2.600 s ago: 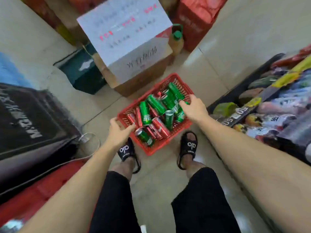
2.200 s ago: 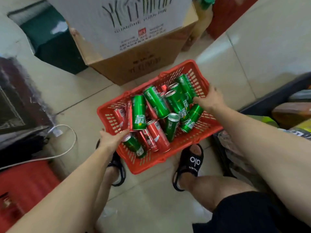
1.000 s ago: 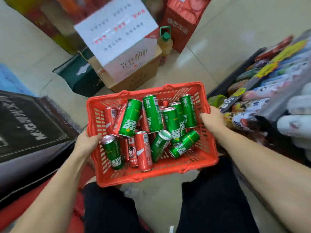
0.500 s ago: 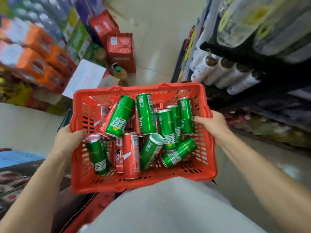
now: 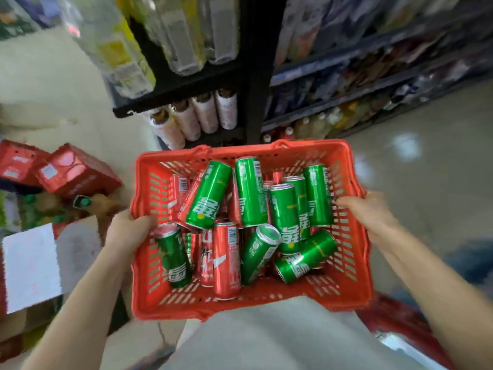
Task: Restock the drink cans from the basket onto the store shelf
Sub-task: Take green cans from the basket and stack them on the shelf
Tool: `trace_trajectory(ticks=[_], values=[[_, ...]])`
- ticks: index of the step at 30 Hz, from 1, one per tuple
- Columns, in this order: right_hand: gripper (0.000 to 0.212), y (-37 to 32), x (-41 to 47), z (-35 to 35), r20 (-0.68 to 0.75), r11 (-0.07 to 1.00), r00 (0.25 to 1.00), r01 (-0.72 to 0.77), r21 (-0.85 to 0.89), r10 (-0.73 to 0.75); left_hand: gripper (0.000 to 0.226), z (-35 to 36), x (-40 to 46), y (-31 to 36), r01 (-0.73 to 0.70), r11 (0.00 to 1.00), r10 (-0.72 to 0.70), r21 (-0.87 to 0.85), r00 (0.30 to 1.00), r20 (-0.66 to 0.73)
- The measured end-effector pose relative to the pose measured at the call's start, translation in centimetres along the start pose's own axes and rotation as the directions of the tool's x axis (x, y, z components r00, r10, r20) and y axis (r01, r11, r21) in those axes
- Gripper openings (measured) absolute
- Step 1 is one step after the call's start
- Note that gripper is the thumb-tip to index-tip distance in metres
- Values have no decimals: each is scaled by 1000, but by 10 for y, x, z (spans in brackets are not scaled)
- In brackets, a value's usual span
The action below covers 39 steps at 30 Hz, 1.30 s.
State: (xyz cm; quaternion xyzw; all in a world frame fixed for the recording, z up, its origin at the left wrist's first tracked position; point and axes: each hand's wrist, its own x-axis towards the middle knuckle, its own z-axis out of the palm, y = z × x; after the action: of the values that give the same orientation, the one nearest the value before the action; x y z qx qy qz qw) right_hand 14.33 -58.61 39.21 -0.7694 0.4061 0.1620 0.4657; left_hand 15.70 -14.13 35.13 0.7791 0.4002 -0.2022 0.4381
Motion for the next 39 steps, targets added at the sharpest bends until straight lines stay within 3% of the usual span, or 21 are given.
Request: trace_trajectory(ticks=[4,7,11,16,20,24,27,30,32,35,39], values=[[23,32,-17,-59,-148,972,978,-115,205,147,32,52,-1,77,-225,969,211,105,968,132],[21,70,-23,-94,-226,925,938,-177,336,262,12,99,-32,134,-403,895,350,193,901,257],[17,115,-28,-136,-296,844,870,-215,492,394,10,170,-66,196,-546,785,421,293,817,394],[24,169,-16,-191,-347,753,784,-219,620,514,32,264,-94,251,-637,685,422,354,743,520],[32,198,4,-241,-334,688,749,-218,693,573,27,338,-124,292,-664,663,400,344,704,587],[14,187,28,-290,-346,639,693,-213,739,632,15,415,-142,333,-694,630,371,349,663,650],[13,190,61,-324,-345,628,667,-238,741,660,23,483,-148,375,-722,596,355,351,629,692],[16,189,101,-367,-348,590,628,-225,775,696,15,562,-154,426,-757,557,326,343,579,747],[20,189,129,-400,-337,557,602,-222,800,724,25,615,-167,464,-788,509,323,345,547,773],[21,187,169,-457,-312,490,582,-174,855,751,34,688,-200,523,-828,460,335,320,495,802],[21,184,222,-543,-337,480,546,-141,866,767,31,789,-256,592,-852,421,330,312,464,822]])
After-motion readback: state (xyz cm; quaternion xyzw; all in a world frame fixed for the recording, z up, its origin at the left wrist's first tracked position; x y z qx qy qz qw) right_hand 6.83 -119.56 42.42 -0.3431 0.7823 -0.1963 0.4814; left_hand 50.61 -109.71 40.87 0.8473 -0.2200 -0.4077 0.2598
